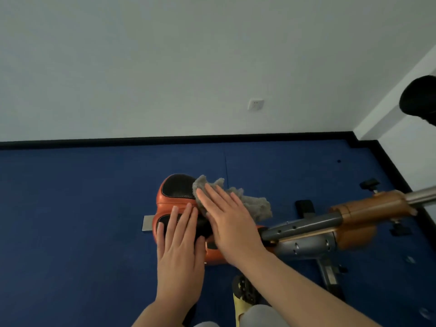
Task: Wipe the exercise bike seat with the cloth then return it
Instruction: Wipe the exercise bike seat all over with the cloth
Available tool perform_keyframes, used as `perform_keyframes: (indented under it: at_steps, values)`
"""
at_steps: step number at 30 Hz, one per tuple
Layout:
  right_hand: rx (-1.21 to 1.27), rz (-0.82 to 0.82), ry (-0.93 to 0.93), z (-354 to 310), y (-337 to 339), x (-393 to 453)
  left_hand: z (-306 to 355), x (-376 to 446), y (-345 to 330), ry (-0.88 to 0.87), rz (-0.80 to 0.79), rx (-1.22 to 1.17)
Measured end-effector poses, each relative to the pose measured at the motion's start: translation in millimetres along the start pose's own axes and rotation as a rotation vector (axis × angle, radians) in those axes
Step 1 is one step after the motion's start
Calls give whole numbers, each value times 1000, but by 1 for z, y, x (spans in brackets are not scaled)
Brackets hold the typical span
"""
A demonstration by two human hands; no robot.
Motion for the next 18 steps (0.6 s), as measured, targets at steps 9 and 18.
perform_keyframes:
  at_steps: [9, 18]
  values:
    - [90, 146, -230, 52, 19, -25, 4, 2, 4, 0, -12, 51]
    - [95, 72, -244, 68, 25, -40, 6, 3, 10, -61, -57, 65]
Point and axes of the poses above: each hand's wrist, its own x-axis towards the middle knuckle, its own y-axis out of the back of the hand, z = x × y, the point moved 9 cm from there along x, towards the middle knuckle, and after that the axes turned 7 degrees about -z, right-handed, at the moved point
